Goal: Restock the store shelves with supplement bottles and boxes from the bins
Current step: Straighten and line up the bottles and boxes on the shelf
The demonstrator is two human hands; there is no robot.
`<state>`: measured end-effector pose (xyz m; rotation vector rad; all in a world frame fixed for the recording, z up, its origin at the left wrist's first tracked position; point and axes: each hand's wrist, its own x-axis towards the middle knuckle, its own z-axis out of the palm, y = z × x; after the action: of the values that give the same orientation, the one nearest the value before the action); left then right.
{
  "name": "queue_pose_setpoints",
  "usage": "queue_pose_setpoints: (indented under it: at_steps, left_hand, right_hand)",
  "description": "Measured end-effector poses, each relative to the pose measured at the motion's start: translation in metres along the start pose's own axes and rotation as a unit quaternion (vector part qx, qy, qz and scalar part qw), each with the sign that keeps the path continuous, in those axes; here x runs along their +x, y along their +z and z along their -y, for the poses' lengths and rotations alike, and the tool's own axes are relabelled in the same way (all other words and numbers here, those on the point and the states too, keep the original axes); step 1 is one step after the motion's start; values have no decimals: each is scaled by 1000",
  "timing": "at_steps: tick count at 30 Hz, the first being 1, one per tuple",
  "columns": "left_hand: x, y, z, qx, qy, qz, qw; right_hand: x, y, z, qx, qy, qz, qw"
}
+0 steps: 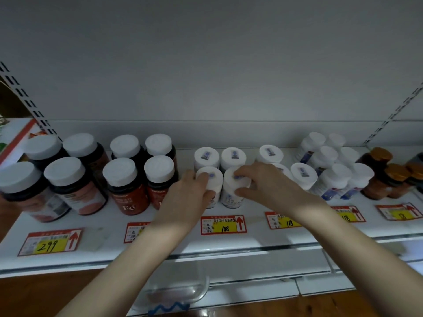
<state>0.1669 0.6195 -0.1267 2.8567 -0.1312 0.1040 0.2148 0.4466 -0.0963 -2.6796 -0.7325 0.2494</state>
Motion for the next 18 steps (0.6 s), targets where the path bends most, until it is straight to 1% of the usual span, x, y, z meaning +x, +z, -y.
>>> queue_pose_setpoints:
  at_steps: [8,18]
  left_hand:
    - [-1,-4,-4,-30,-7,-4,1000]
    - [0,-7,-2,-26,4,9,1000]
  right_hand:
    - [2,-2,-2,-4,-12,0,1000]
    - [3,-3,-4,-11,-29,6,1000]
